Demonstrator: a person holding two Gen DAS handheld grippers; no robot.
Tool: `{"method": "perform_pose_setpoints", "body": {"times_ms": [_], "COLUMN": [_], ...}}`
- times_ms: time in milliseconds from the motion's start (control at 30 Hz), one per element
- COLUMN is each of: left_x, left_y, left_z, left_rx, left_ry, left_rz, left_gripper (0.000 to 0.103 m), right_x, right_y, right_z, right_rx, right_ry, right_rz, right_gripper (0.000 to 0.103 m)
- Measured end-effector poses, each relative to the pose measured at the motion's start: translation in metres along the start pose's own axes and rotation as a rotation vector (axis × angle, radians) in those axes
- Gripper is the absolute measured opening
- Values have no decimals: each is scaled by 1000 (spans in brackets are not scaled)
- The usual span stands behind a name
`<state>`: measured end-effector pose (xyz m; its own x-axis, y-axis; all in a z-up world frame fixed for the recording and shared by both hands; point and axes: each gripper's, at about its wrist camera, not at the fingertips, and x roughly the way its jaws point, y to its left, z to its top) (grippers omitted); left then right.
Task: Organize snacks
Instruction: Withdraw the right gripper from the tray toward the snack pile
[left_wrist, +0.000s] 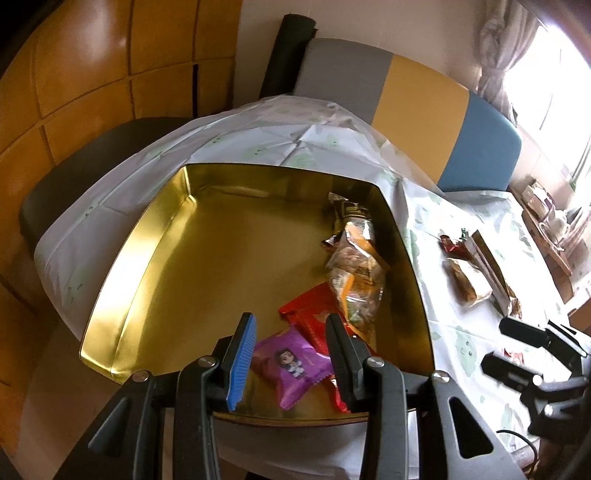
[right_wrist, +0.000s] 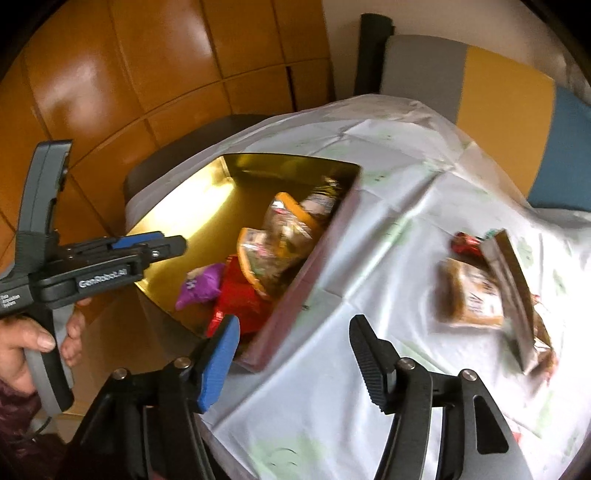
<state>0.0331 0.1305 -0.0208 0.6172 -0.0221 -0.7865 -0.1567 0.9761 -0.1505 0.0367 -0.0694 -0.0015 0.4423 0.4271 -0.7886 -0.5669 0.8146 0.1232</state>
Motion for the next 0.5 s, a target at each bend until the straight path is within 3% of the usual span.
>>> {"method": "perform_pose_setpoints", "body": {"times_ms": [500], "left_x": [-3], "left_y": [-32], "left_z": [-2], "left_rx": [89], "left_ry": [11], "left_rz": [-19], "left_gripper": [39], "right_x": [-37], "right_y": [-85], "right_z": [-23], "right_rx": [104], "right_ry": [-18], "right_rz": [-174], "right_gripper": [70]}}
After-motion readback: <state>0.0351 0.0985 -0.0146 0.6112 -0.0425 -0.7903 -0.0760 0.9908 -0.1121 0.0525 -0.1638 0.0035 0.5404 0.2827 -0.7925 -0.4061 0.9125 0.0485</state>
